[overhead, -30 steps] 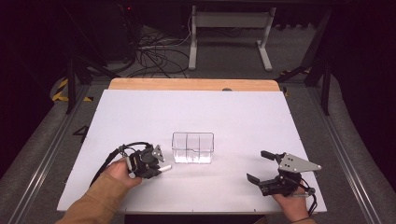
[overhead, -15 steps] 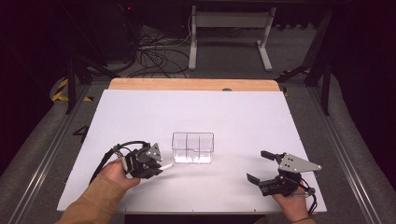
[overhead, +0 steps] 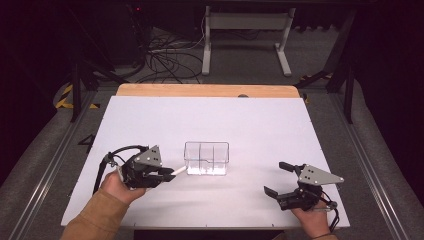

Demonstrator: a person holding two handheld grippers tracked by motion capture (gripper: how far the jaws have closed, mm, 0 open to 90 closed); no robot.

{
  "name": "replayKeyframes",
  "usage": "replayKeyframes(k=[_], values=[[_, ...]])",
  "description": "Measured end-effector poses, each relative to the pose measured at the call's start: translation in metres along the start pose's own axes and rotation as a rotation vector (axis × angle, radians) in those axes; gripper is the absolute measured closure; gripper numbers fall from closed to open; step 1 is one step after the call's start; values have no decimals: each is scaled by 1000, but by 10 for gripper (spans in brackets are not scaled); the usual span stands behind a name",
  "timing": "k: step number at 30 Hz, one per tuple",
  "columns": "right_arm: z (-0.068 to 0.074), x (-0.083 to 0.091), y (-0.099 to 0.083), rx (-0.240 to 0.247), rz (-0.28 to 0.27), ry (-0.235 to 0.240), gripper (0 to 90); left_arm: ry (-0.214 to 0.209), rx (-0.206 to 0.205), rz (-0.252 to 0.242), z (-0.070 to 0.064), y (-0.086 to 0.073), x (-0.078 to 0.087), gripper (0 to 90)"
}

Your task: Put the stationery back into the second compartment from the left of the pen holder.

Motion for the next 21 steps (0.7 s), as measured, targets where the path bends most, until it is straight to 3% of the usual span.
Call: replayKeyframes(k=[12,21], values=[[2,-1,-3,-2,11,1,33,-59,42,-221,-2,27,18,789],[2,-2,-4,-2,13,4,33,-116,82,-345,-4,46,27,789]])
Point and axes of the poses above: each handheld gripper's, and its own axes: x roughly backward along the jaws, y roughly out of its top, z roughly to its left, the point moved 10 cm from there along -x, roughly forward along the jaws, and after that the axes turned 15 degrees about x, right-handed, at the moved point
